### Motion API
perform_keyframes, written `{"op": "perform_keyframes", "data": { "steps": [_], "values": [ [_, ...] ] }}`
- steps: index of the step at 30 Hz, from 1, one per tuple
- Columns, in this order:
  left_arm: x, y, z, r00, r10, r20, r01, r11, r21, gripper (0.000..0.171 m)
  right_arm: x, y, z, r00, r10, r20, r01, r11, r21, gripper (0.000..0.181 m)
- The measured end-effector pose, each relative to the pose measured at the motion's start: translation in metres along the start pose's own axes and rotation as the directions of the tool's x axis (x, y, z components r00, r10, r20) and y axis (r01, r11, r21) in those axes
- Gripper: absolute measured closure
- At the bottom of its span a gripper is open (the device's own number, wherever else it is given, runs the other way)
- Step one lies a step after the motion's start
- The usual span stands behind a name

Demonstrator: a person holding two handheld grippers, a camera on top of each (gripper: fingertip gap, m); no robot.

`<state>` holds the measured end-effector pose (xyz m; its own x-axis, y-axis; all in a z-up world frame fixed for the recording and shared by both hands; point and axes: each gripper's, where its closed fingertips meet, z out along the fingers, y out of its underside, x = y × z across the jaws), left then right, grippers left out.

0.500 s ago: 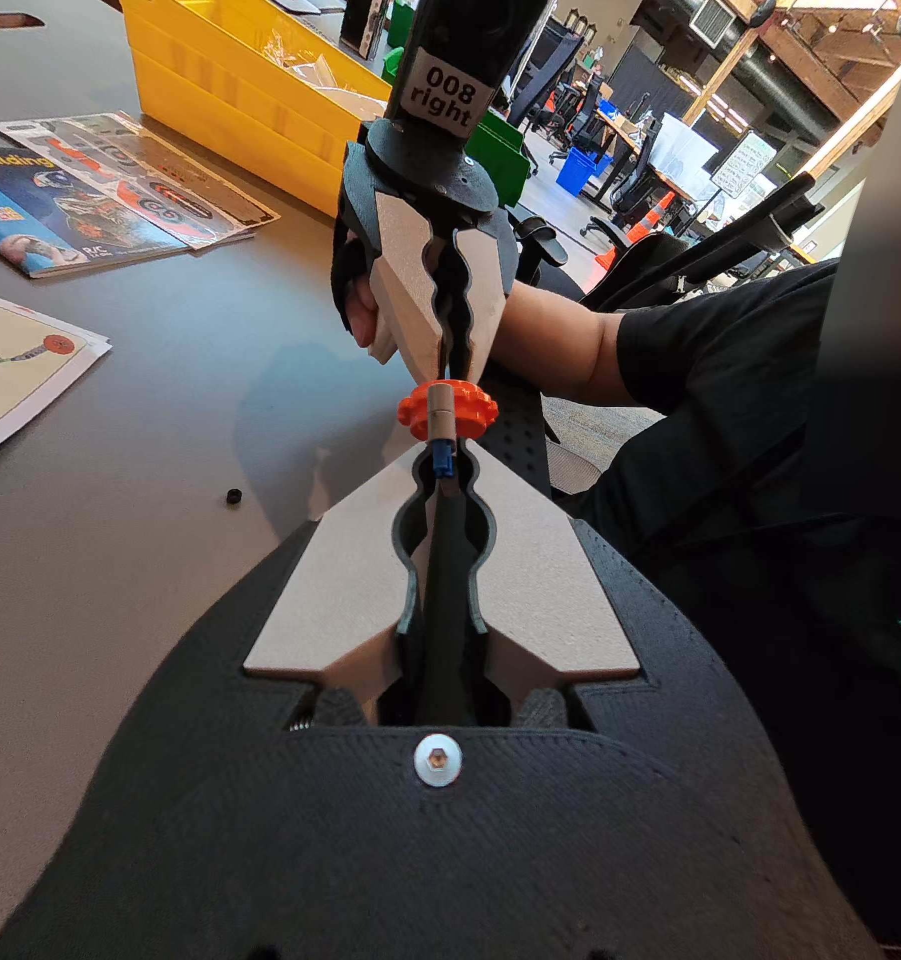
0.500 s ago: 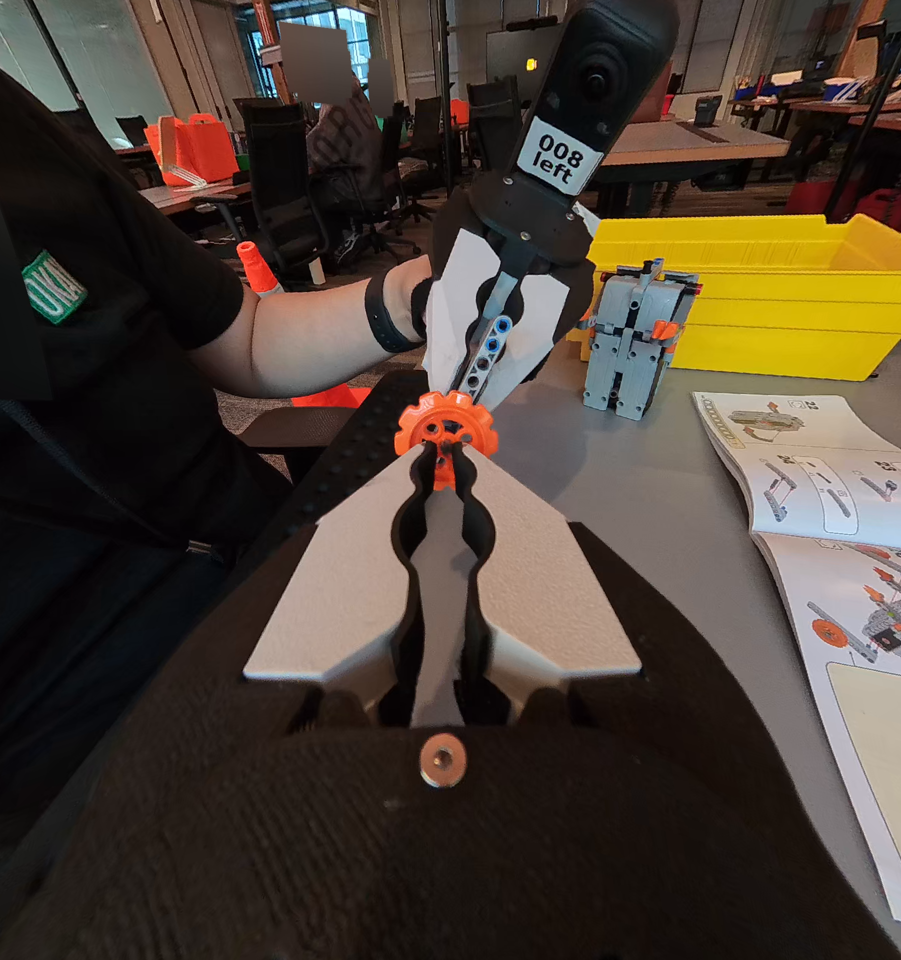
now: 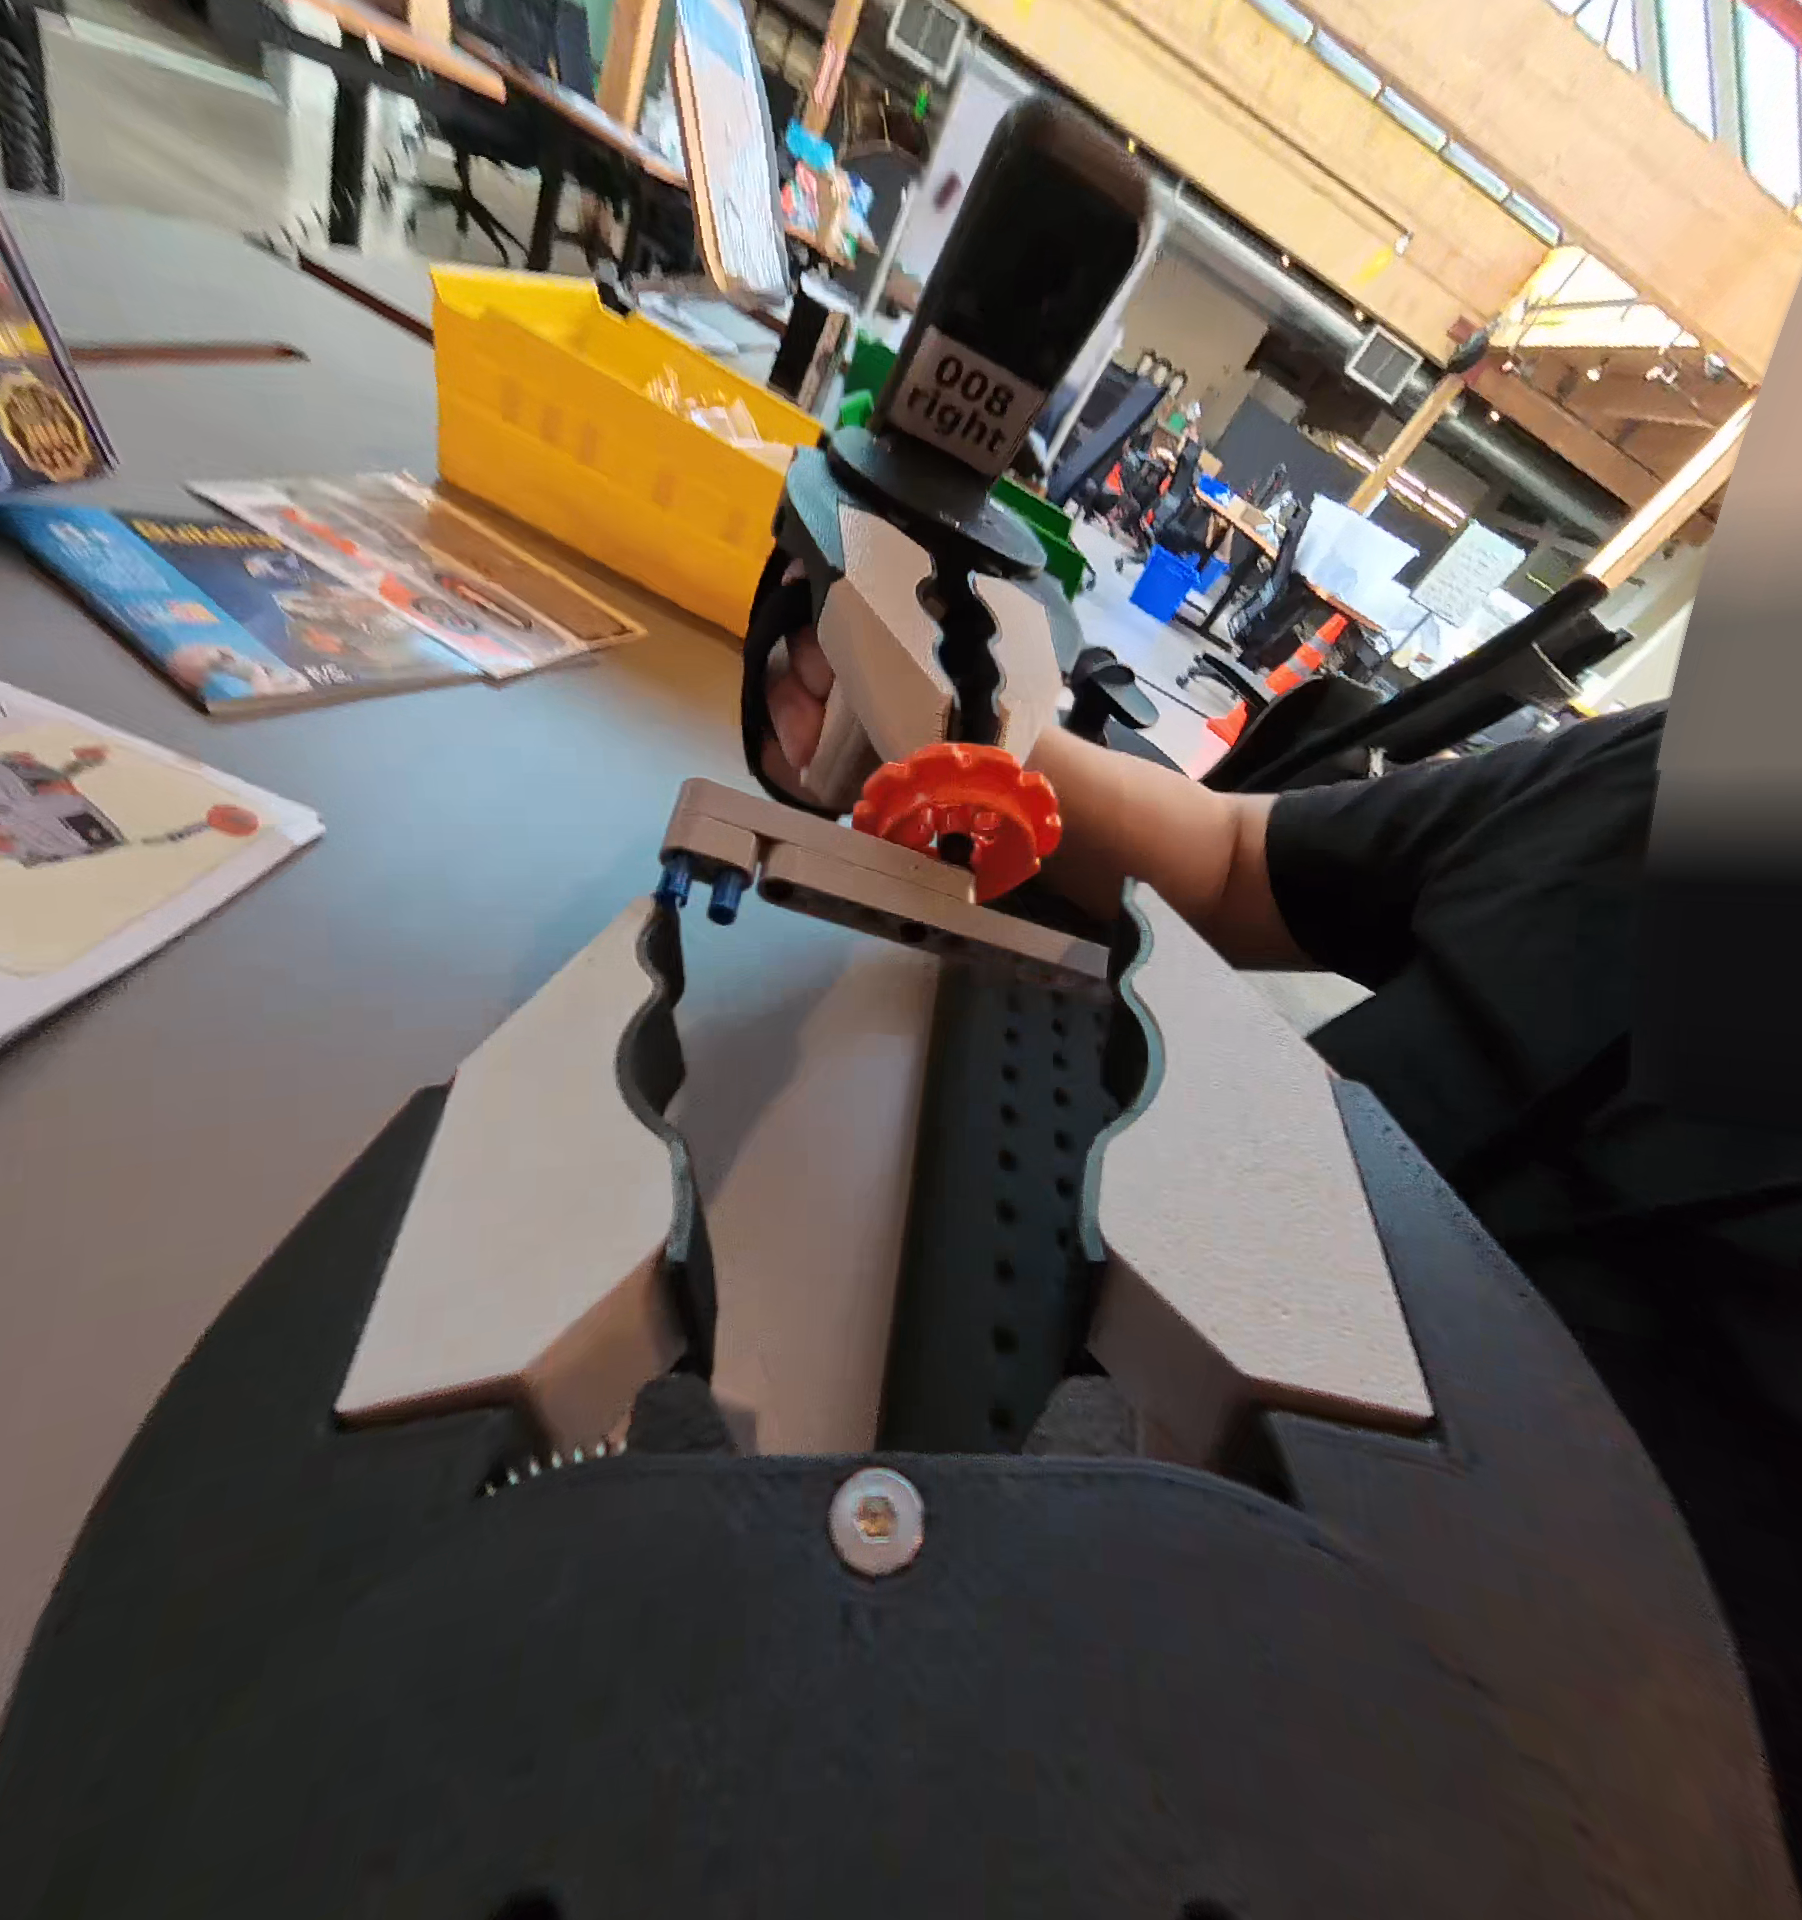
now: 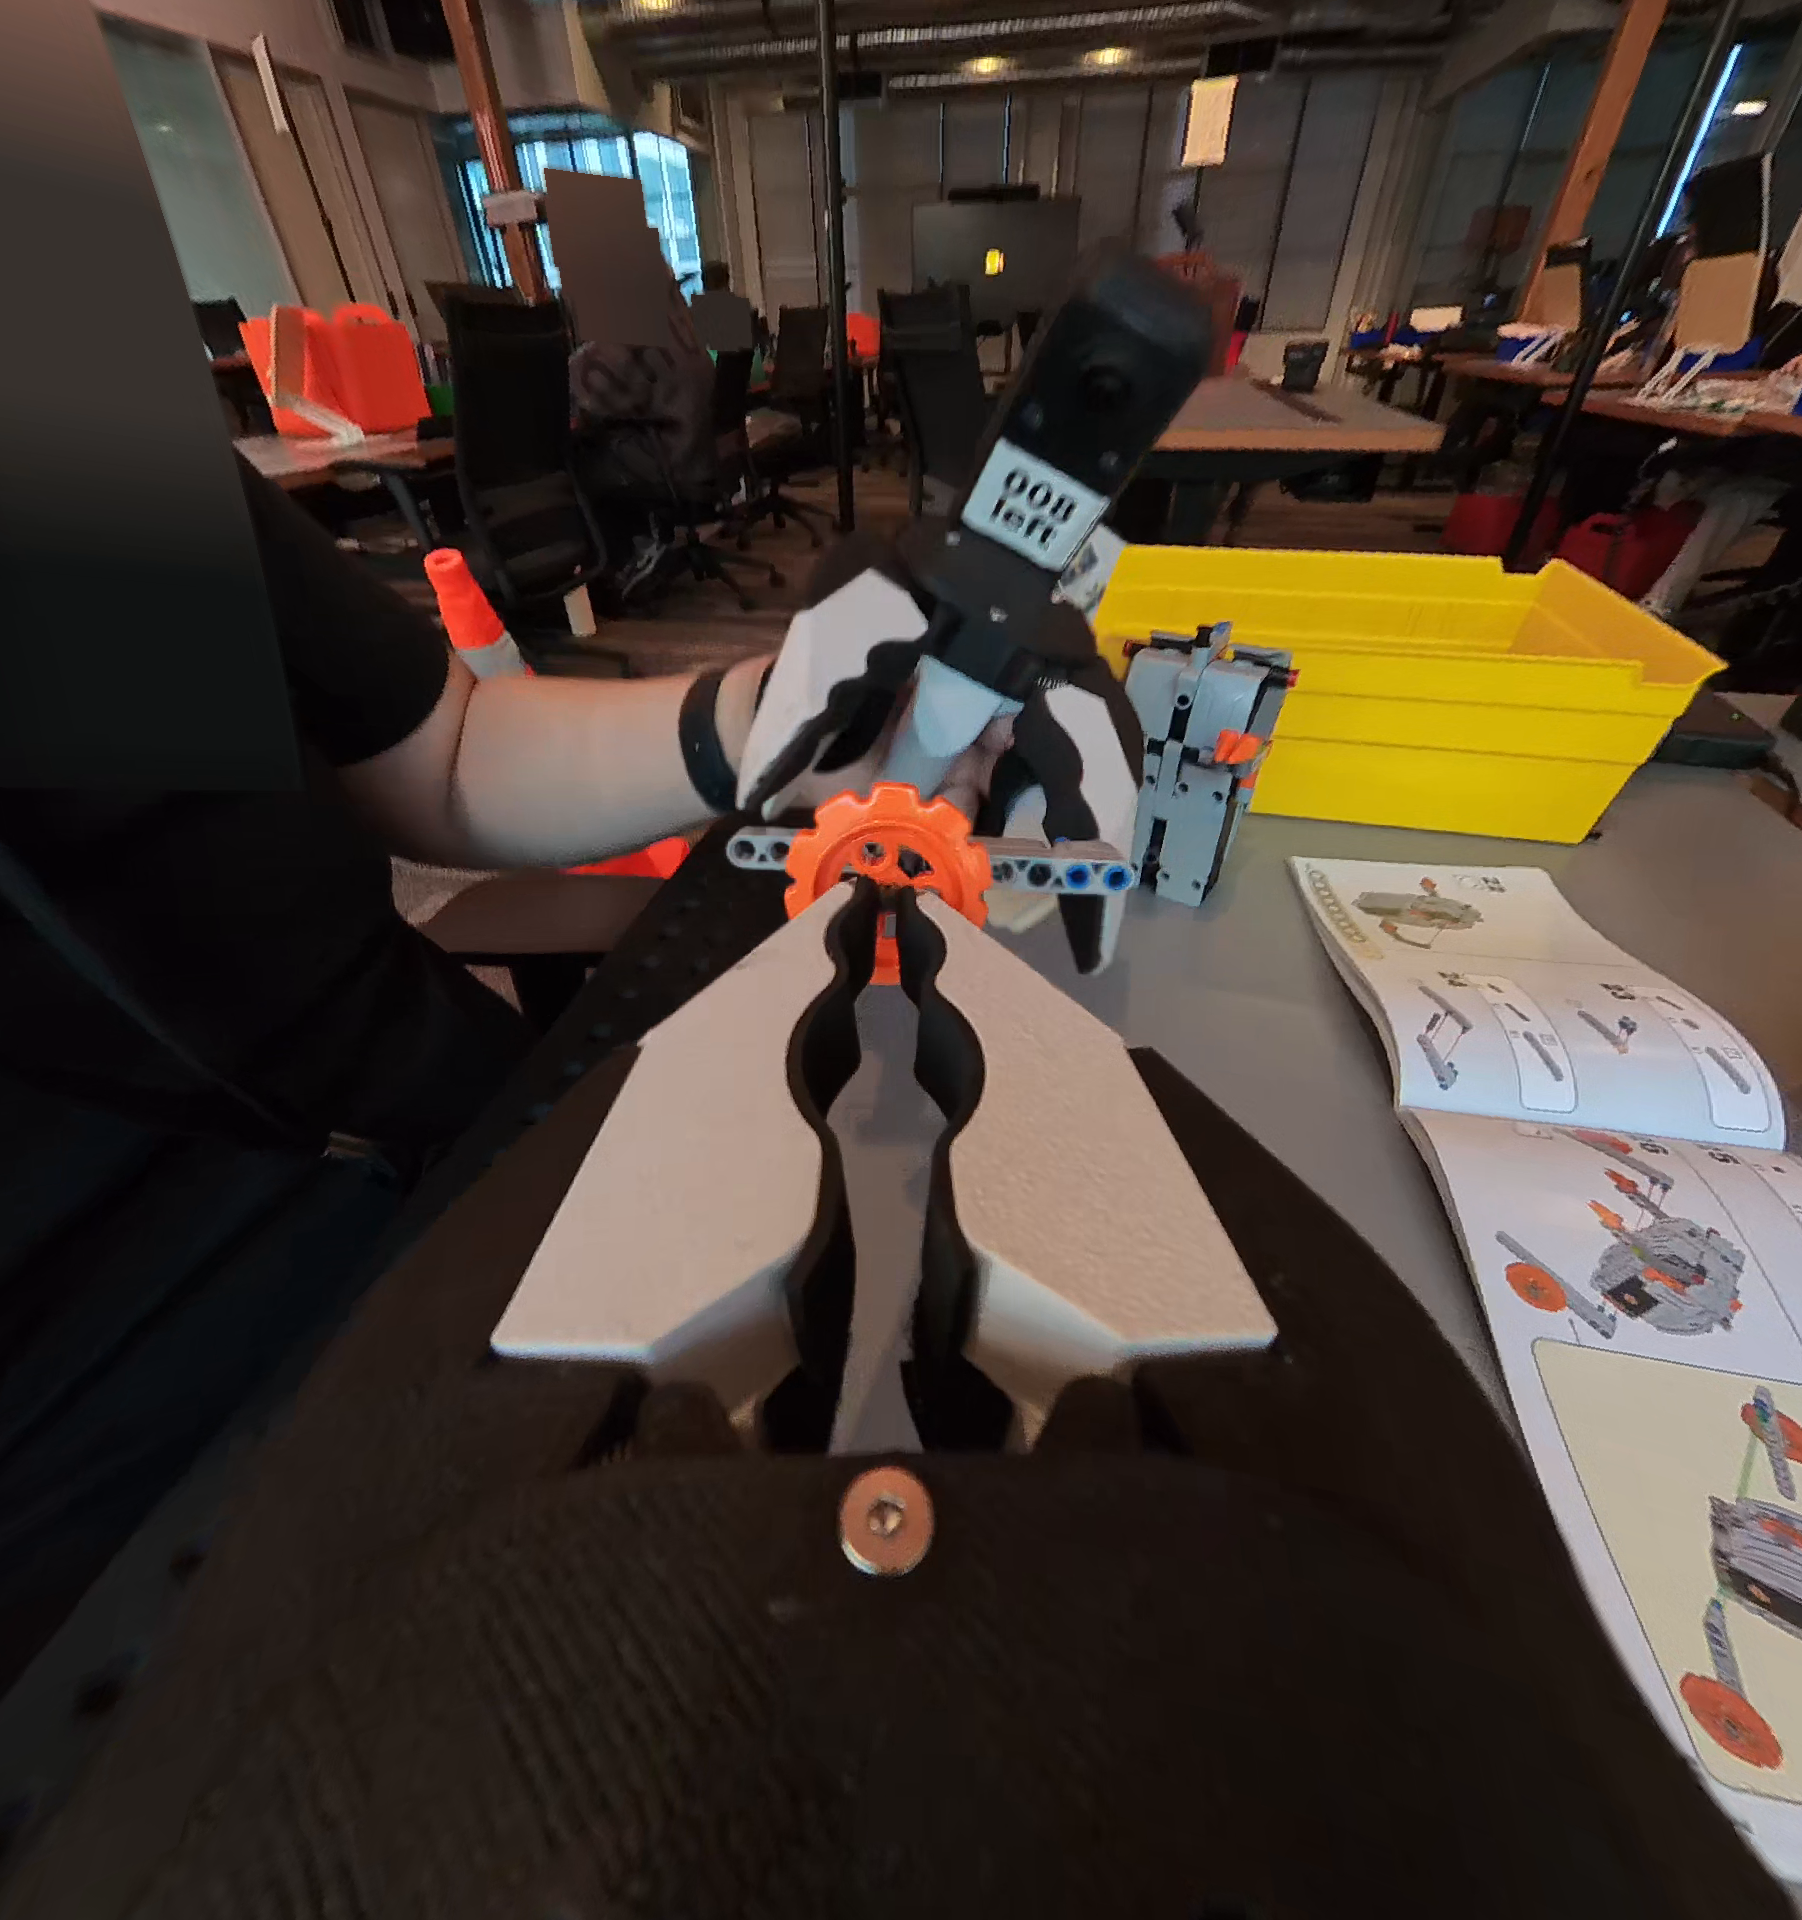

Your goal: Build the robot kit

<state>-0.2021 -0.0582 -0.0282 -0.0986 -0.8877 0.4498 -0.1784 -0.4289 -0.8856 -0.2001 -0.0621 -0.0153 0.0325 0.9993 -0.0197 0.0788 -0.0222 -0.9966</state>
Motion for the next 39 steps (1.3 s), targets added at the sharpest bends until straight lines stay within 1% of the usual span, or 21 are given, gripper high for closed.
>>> {"op": "perform_keyframes", "data": {
  "steps": [1,4,6,7,8,9,10,13,15,17,19,20,22,24,26,28,30,34,36,39],
  "values": [
    [0.001,-0.002,0.004,0.999,0.030,0.014,-0.030,0.999,0.029,0.090,0.000,-0.003,0.000,1.000,0.012,0.004,-0.012,1.000,0.023,0.179],
    [-0.002,-0.013,0.011,0.989,0.105,0.101,-0.116,0.987,0.112,0.098,0.000,-0.007,0.000,1.000,0.027,0.012,-0.028,0.998,0.063,0.179],
    [-0.008,-0.021,0.007,0.975,0.133,0.178,-0.159,0.977,0.141,0.087,0.001,-0.008,0.000,1.000,0.023,0.000,-0.023,0.996,0.080,0.179],
    [-0.012,-0.025,0.001,0.958,0.159,0.238,-0.197,0.970,0.141,0.079,0.001,-0.008,-0.001,1.000,0.021,0.001,-0.021,0.996,0.084,0.179],
    [-0.015,-0.029,-0.007,0.935,0.194,0.298,-0.243,0.960,0.138,0.075,0.001,-0.008,-0.001,1.000,0.017,0.001,-0.017,0.996,0.087,0.179],
    [-0.014,-0.032,-0.014,0.914,0.232,0.331,-0.288,0.949,0.131,0.075,0.001,-0.008,-0.002,1.000,0.015,0.002,-0.016,0.995,0.094,0.179],
    [-0.009,-0.032,-0.019,0.903,0.265,0.338,-0.321,0.940,0.119,0.076,0.002,-0.009,-0.002,1.000,0.021,0.002,-0.021,0.995,0.100,0.179],
    [0.007,-0.027,-0.028,0.898,0.335,0.284,-0.364,0.930,0.052,0.094,0.007,-0.006,-0.001,0.998,0.068,0.013,-0.069,0.992,0.109,0.179],
    [0.011,-0.024,-0.029,0.885,0.383,0.266,-0.392,0.920,-0.017,0.090,0.011,-0.005,0.000,0.993,0.116,0.022,-0.118,0.985,0.124,0.179],
    [0.012,-0.023,-0.029,0.840,0.463,0.284,-0.458,0.884,-0.088,0.082,0.016,-0.005,0.001,0.985,0.173,0.026,-0.175,0.974,0.142,0.179],
    [0.010,-0.022,-0.027,0.791,0.531,0.305,-0.514,0.846,-0.140,0.084,0.018,-0.006,0.002,0.975,0.220,0.033,-0.223,0.961,0.164,0.179],
    [0.009,-0.022,-0.024,0.777,0.548,0.310,-0.531,0.835,-0.146,0.088,0.019,-0.007,0.003,0.970,0.239,0.038,-0.242,0.955,0.172,0.179],
    [0.006,-0.021,-0.014,0.778,0.553,0.298,-0.539,0.831,-0.138,0.095,0.018,-0.008,0.005,0.963,0.264,0.052,-0.269,0.946,0.181,0.179],
    [0.000,-0.017,-0.004,0.808,0.520,0.276,-0.504,0.853,-0.131,0.098,0.019,-0.005,0.008,0.960,0.274,0.052,-0.279,0.945,0.172,0.179],
    [-0.002,-0.017,0.002,0.847,0.469,0.251,-0.462,0.882,-0.090,0.104,0.017,-0.005,0.009,0.963,0.263,0.052,-0.268,0.948,0.170,0.179],
    [0.000,-0.020,0.006,0.875,0.431,0.220,-0.435,0.900,-0.034,0.119,0.017,-0.005,0.008,0.967,0.251,0.051,-0.256,0.951,0.174,0.179],
    [0.001,-0.020,0.006,0.878,0.429,0.213,-0.435,0.900,-0.017,0.130,0.016,-0.008,0.006,0.970,0.238,0.049,-0.243,0.953,0.183,0.179],
    [0.001,-0.019,0.009,0.854,0.468,0.229,-0.475,0.880,-0.025,0.130,0.015,-0.008,0.005,0.976,0.214,0.044,-0.219,0.958,0.183,0.179],
    [0.000,-0.019,0.011,0.852,0.470,0.231,-0.477,0.878,-0.026,0.128,0.015,-0.009,0.005,0.977,0.208,0.043,-0.213,0.960,0.184,0.179],
    [0.002,-0.020,0.012,0.848,0.478,0.228,-0.490,0.872,-0.007,0.130,0.014,-0.010,0.005,0.979,0.198,0.039,-0.202,0.961,0.188,0.179]
  ]
}}
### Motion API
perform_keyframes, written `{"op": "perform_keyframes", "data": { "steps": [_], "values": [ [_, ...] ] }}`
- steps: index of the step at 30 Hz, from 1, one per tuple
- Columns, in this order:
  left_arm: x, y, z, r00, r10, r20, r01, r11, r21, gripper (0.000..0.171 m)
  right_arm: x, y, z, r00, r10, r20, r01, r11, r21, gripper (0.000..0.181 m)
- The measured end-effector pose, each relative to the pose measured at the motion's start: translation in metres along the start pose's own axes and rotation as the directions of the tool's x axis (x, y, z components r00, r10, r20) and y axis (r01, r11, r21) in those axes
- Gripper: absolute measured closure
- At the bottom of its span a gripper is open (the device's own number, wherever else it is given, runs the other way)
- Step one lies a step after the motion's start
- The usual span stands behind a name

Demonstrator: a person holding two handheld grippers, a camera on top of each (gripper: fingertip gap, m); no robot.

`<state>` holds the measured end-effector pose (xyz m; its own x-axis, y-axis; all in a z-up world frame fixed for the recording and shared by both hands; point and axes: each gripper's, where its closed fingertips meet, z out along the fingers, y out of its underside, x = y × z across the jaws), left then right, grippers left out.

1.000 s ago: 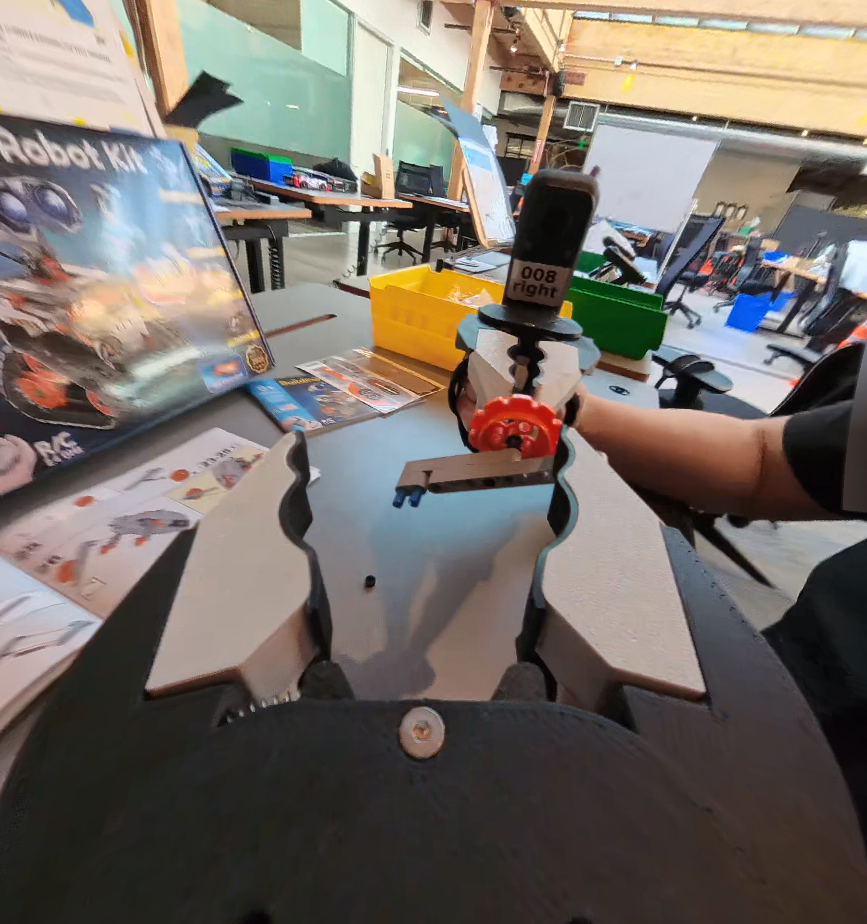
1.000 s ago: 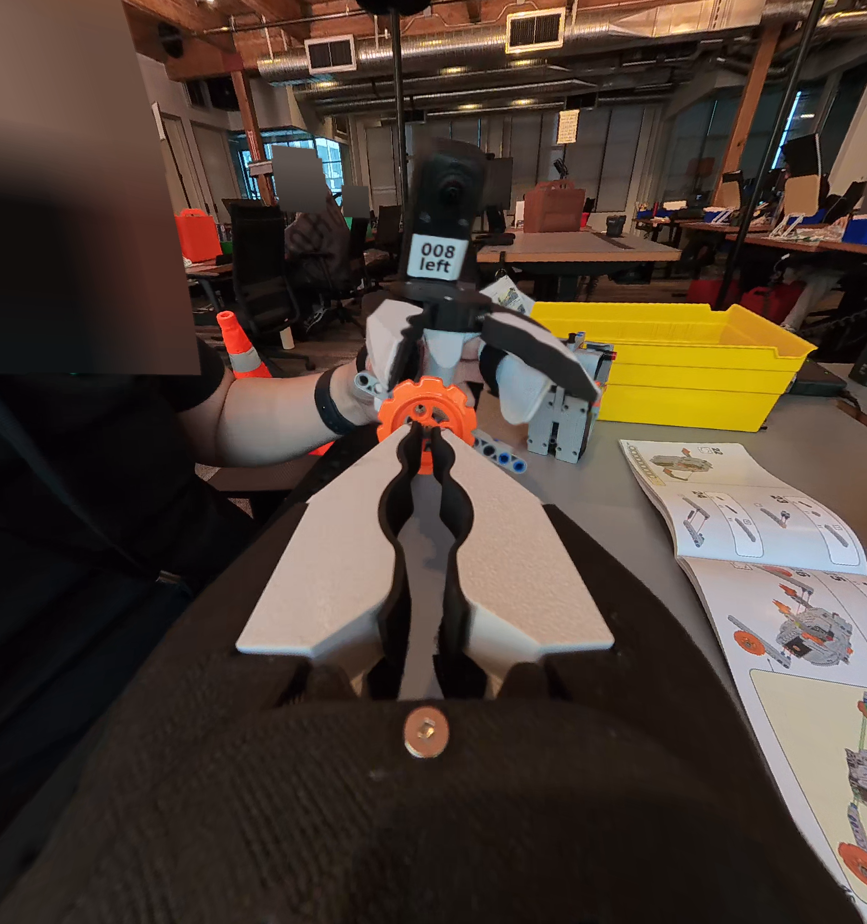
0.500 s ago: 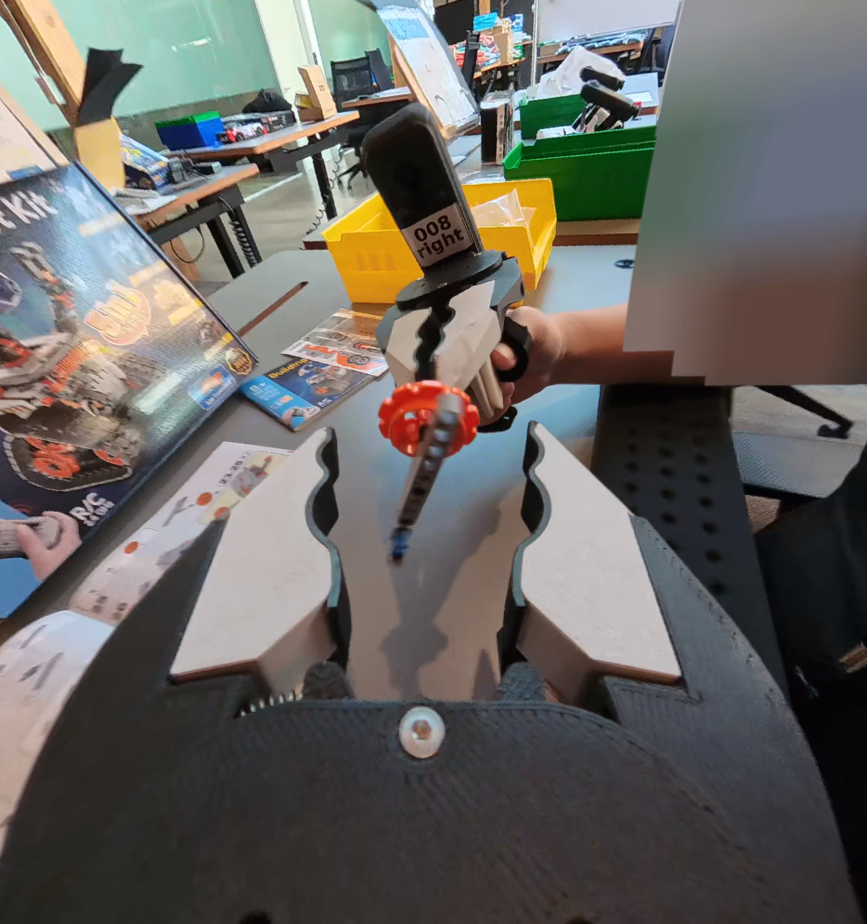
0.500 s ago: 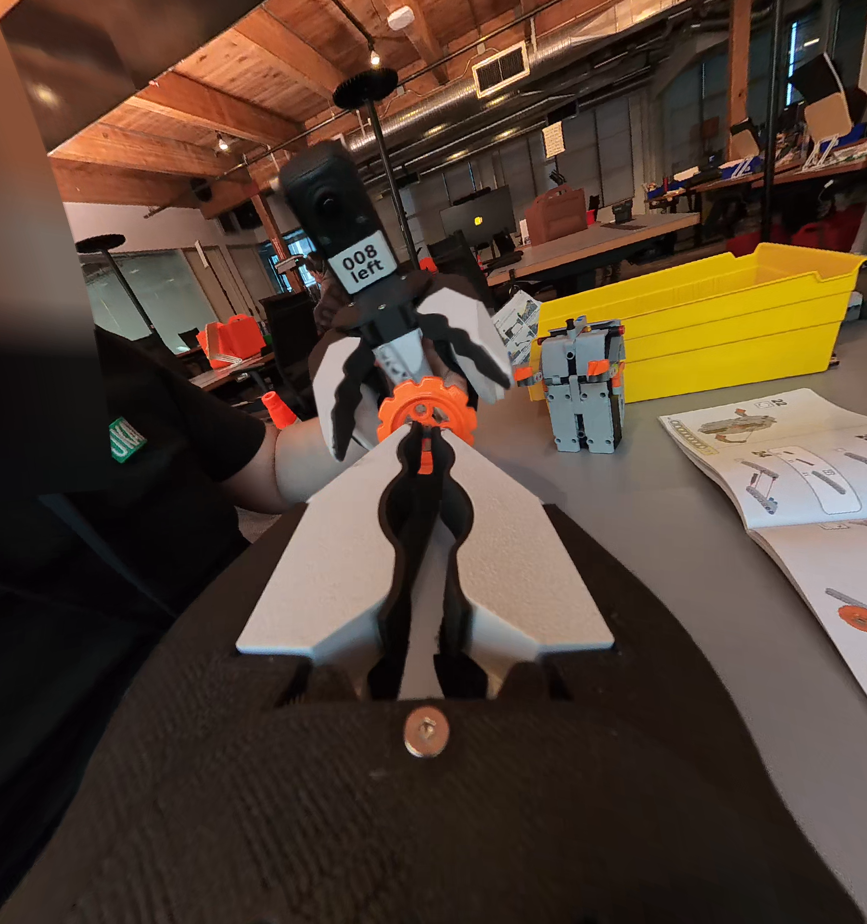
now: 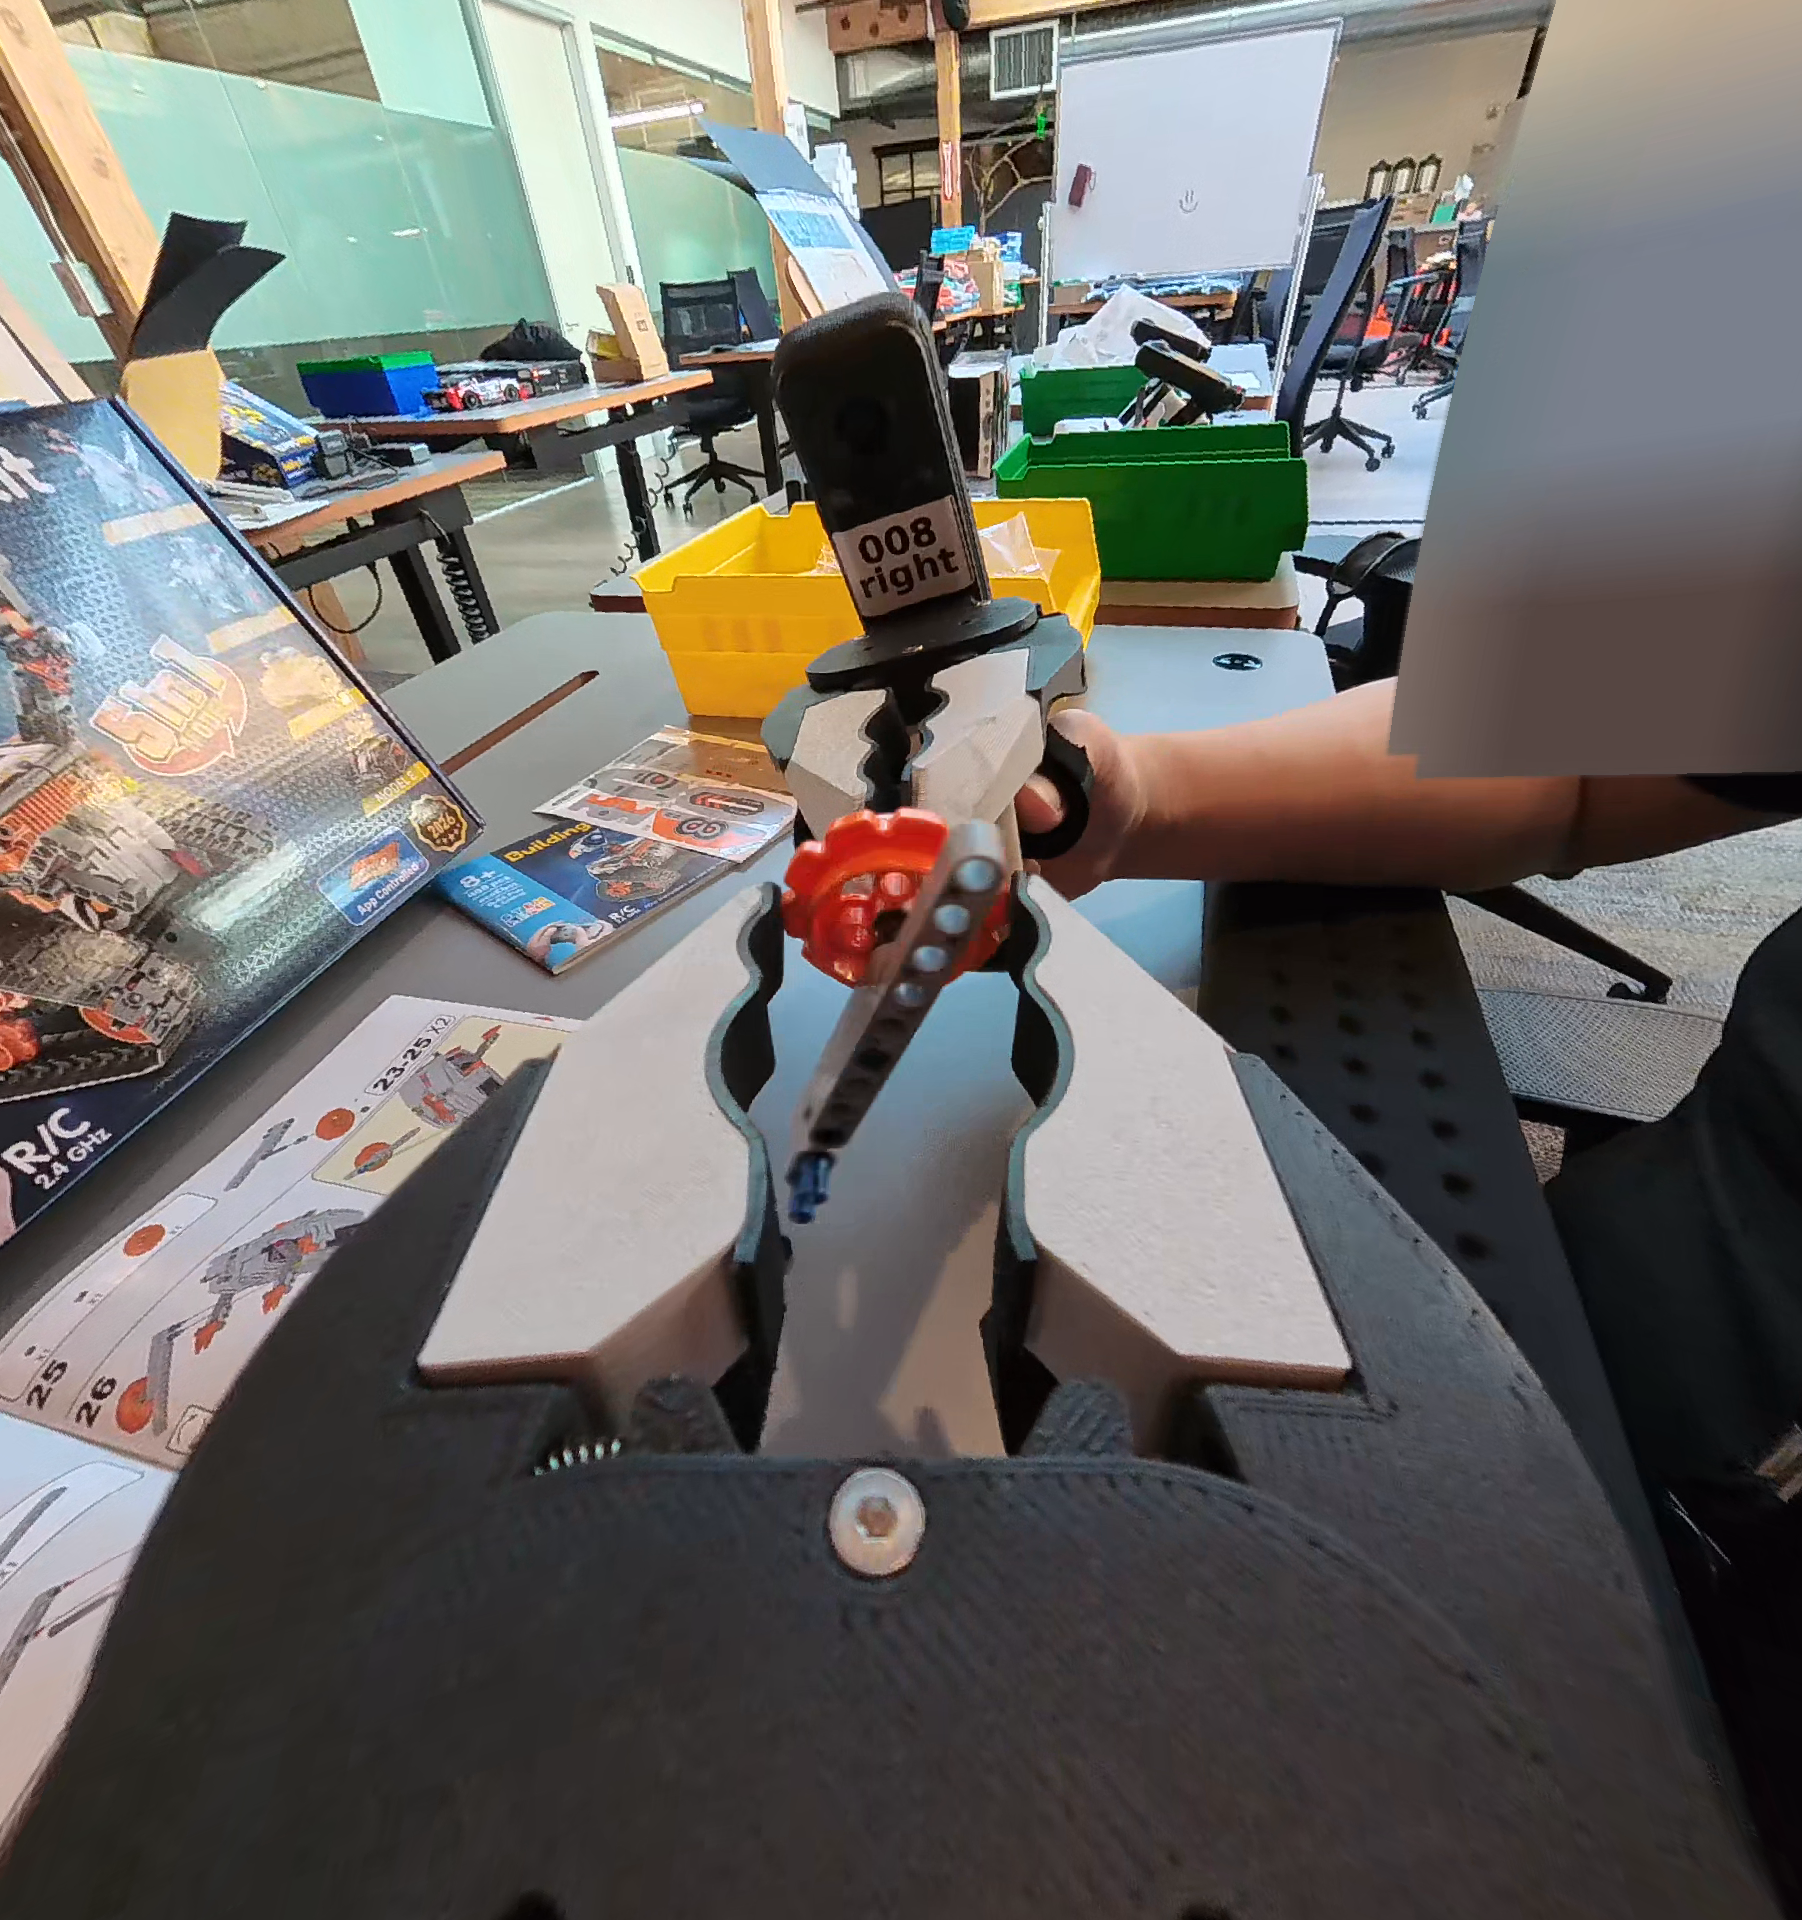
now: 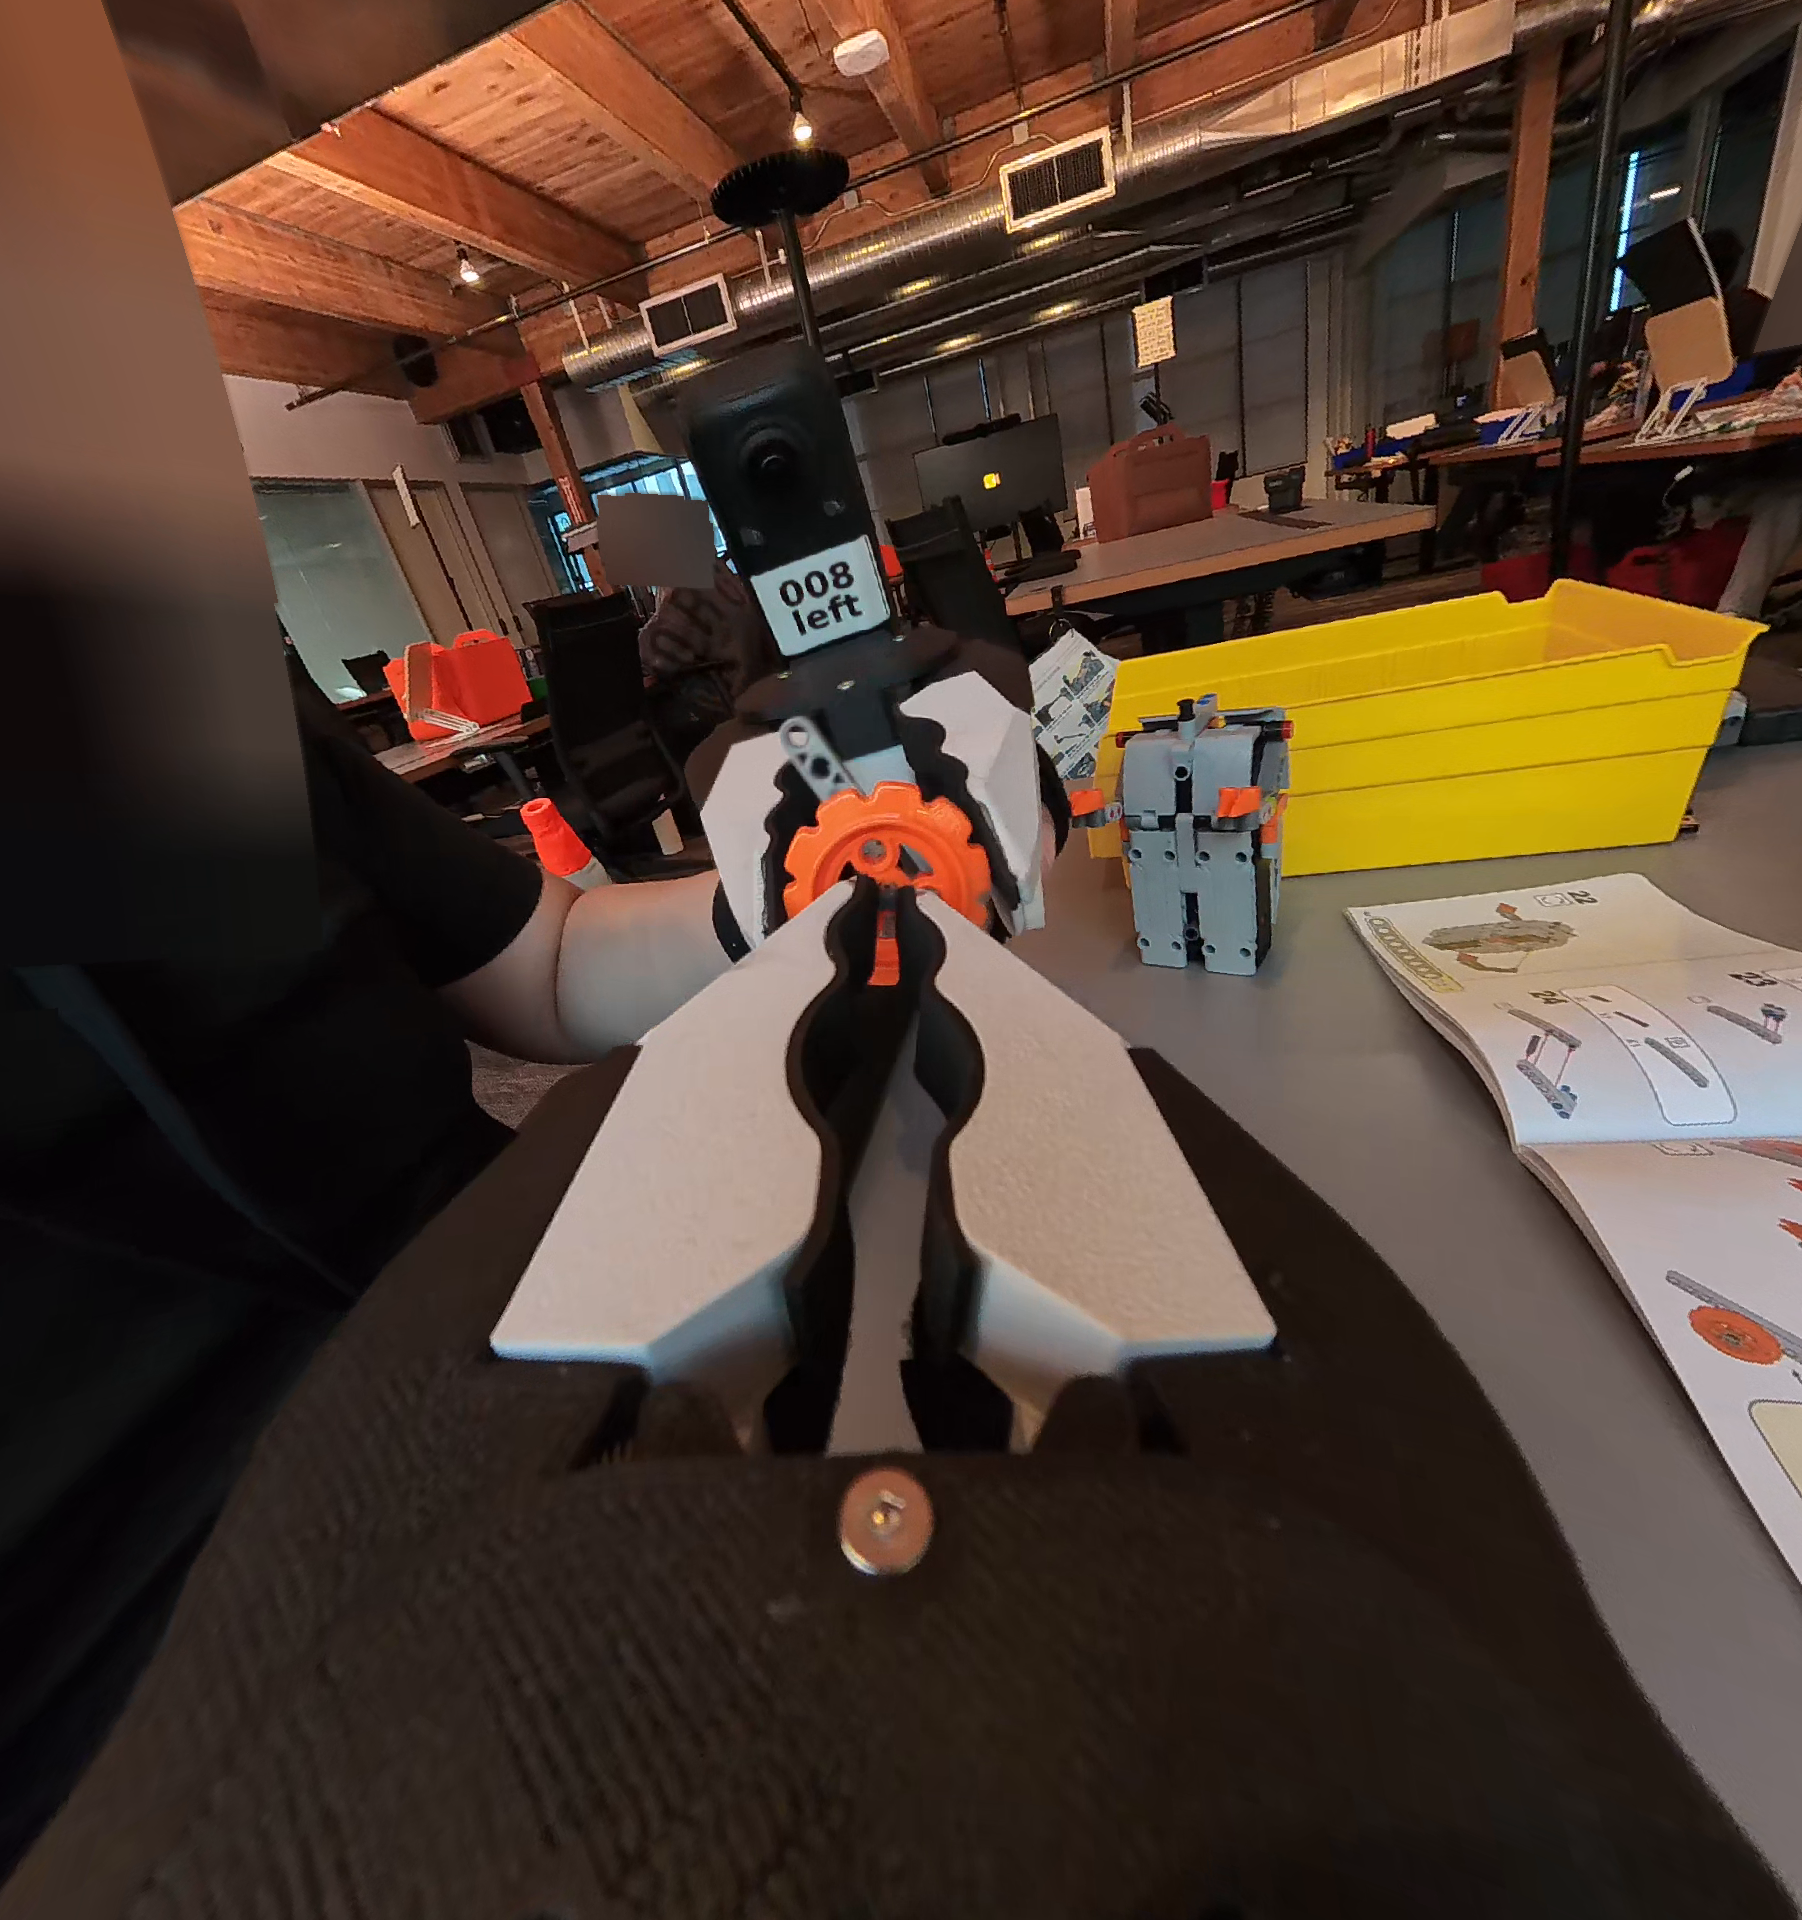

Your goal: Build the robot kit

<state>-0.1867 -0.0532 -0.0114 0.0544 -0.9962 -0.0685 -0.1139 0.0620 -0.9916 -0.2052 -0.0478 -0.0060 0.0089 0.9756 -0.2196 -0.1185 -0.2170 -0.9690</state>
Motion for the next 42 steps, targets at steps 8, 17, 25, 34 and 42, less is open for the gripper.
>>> {"op": "perform_keyframes", "data": {
  "steps": [8,17,25,34,42],
  "values": [
    [0.0080,-0.0015,-0.0016,0.998,-0.023,-0.055,0.023,1.000,0.006,0.130,-0.0082,0.0008,0.0004,0.998,0.005,0.056,-0.005,1.000,0.006,0.179],
    [0.0050,-0.0005,0.0023,0.999,-0.034,-0.040,0.035,0.999,0.022,0.129,-0.0050,-0.0006,0.0009,0.999,-0.047,0.014,0.046,0.999,0.015,0.179],
    [0.0038,0.0000,0.0028,1.000,-0.004,-0.017,0.005,1.000,0.028,0.129,-0.0046,-0.0012,0.0004,0.999,-0.043,0.010,0.043,0.999,0.030,0.181],
    [0.0030,-0.0051,0.0002,0.999,0.030,0.021,-0.030,0.998,0.048,0.129,-0.0064,-0.0053,0.0028,1.000,-0.015,0.003,0.015,0.999,0.036,0.180],
    [0.0045,-0.0076,-0.0020,1.000,0.002,0.018,-0.003,0.998,0.070,0.130,-0.0087,-0.0063,0.0040,1.000,-0.012,-0.002,0.012,1.000,0.024,0.180]
  ]
}}
